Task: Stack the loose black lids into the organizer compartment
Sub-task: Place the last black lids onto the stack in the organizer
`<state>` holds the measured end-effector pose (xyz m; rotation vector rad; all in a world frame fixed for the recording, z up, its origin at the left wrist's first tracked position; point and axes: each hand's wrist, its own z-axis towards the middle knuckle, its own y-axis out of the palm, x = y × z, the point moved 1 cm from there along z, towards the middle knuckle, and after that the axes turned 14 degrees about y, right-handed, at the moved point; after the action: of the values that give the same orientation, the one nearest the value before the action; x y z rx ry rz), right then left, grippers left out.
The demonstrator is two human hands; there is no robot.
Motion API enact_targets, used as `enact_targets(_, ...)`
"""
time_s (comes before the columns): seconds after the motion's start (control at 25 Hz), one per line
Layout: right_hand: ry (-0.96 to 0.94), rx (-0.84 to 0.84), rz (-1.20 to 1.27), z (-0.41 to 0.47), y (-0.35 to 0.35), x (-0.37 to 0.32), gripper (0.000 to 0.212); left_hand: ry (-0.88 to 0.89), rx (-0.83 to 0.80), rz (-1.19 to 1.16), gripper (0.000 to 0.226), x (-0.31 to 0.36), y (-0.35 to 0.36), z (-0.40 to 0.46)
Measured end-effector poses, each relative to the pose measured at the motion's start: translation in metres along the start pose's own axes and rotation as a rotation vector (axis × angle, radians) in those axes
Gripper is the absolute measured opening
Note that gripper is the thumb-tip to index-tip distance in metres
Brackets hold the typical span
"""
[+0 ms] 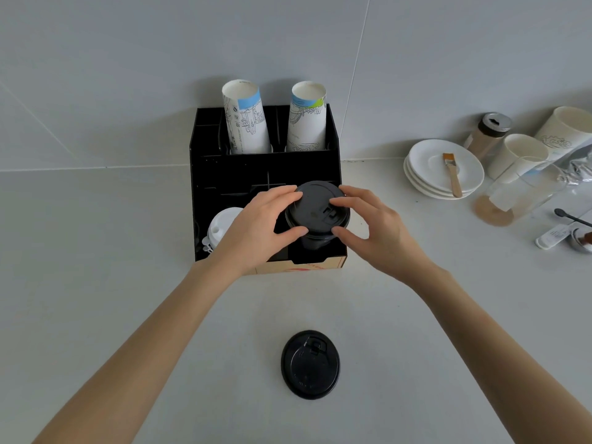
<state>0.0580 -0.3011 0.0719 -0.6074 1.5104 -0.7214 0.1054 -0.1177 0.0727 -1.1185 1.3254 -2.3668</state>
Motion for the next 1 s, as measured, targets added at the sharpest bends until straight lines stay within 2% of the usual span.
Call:
enact_targets(0.36,0.051,-0.029,-0.009,0.025,0.015,0.014,0.039,-0.088,-0.048,-0.032,0.055,-0.024,0.023,0.013)
enact_targets(1.0,0.136,-0.072,0.02,0.029,0.028,0.023,0.042,-0.109,-0.096,-0.037,0.054,-0.034,0.038,0.02)
